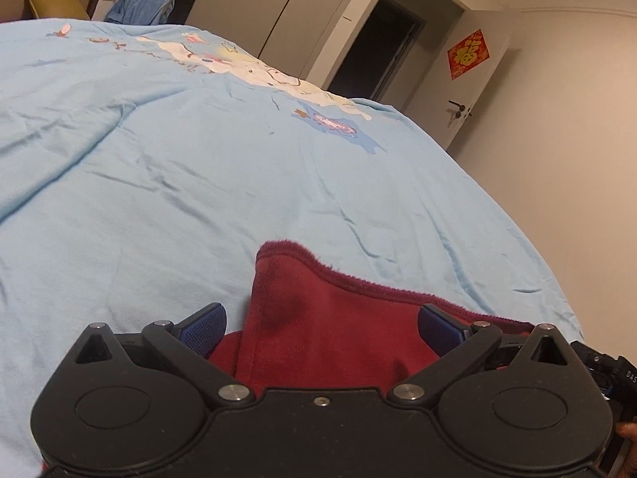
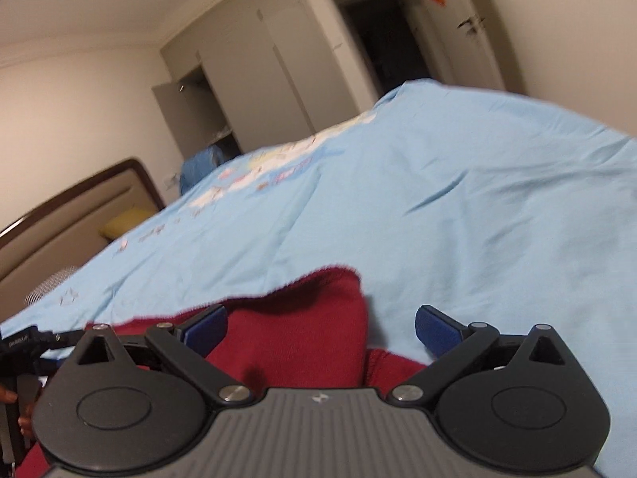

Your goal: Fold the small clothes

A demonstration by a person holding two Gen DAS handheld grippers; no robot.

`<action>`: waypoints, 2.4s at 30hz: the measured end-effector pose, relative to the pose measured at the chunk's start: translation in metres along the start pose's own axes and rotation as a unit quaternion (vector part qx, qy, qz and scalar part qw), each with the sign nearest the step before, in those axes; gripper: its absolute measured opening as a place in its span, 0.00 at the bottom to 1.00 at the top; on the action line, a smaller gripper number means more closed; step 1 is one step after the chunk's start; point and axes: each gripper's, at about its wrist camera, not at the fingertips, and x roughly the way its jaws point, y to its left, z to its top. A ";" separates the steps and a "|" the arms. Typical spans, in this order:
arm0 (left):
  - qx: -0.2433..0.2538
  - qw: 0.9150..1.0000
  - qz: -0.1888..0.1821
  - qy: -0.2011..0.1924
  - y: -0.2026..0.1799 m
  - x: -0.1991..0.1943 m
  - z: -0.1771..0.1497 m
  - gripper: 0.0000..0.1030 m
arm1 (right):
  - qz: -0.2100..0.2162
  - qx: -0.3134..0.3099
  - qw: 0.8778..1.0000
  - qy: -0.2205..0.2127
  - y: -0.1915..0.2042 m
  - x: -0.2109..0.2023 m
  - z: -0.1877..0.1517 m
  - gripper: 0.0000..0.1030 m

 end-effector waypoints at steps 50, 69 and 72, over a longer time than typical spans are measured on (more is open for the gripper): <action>-0.053 0.986 0.158 0.007 -0.025 -0.172 -0.121 0.99 | -0.100 -0.266 0.958 -0.037 0.171 -0.037 -0.147 1.00; -0.046 0.985 0.167 0.009 -0.025 -0.167 -0.123 0.99 | -0.103 -0.265 0.958 -0.046 0.170 -0.038 -0.150 1.00; -0.044 0.985 0.168 0.009 -0.026 -0.168 -0.124 0.99 | -0.103 -0.265 0.958 -0.046 0.170 -0.038 -0.150 1.00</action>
